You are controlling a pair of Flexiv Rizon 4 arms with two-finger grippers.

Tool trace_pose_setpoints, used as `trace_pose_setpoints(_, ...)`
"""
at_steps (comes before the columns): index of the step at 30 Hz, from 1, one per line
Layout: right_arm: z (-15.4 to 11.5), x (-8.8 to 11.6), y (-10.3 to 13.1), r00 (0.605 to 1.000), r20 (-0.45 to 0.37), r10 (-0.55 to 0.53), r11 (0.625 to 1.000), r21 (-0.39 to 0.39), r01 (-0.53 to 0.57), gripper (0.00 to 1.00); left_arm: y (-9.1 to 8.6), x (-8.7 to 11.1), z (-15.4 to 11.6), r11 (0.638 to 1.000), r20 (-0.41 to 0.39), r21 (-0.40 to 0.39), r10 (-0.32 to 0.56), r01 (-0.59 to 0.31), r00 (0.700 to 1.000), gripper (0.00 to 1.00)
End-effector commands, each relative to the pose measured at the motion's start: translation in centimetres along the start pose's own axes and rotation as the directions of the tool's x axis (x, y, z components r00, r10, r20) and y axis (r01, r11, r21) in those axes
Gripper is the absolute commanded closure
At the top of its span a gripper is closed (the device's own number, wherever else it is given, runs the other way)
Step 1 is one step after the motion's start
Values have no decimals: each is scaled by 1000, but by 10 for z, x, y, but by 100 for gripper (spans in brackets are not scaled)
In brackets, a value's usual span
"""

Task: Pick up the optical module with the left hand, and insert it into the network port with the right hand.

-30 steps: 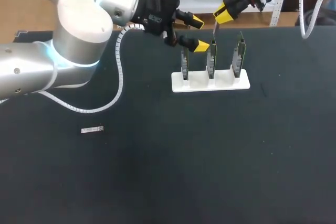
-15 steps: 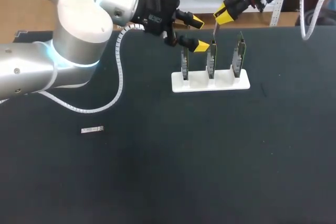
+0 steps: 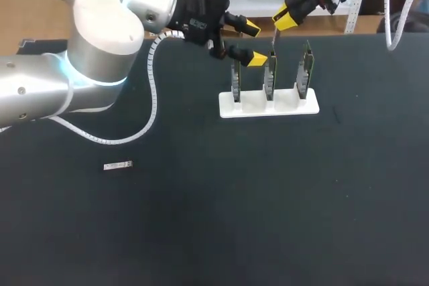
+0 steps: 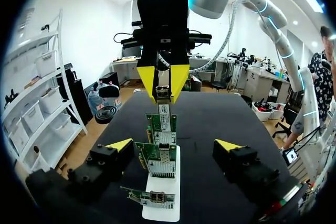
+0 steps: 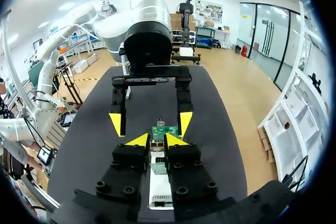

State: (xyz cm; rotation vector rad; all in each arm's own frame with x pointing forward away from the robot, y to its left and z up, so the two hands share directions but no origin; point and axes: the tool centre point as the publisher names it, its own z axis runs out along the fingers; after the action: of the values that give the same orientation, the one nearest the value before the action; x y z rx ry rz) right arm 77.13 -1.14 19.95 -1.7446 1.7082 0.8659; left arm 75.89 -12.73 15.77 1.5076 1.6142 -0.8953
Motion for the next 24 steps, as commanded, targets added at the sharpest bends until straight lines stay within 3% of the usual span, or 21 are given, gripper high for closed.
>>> trace_pose_setpoints(1,1,-2,9,1000,-14,13,1000,21,-12,100,1,-1,1,1000,-6,2,-2,2,1000,0)
trace_pose_setpoints(24,7,11,6,998,-49,35,999,17,-34,100,1,-1,1,1000,-6,2,-2,2,1000,0)
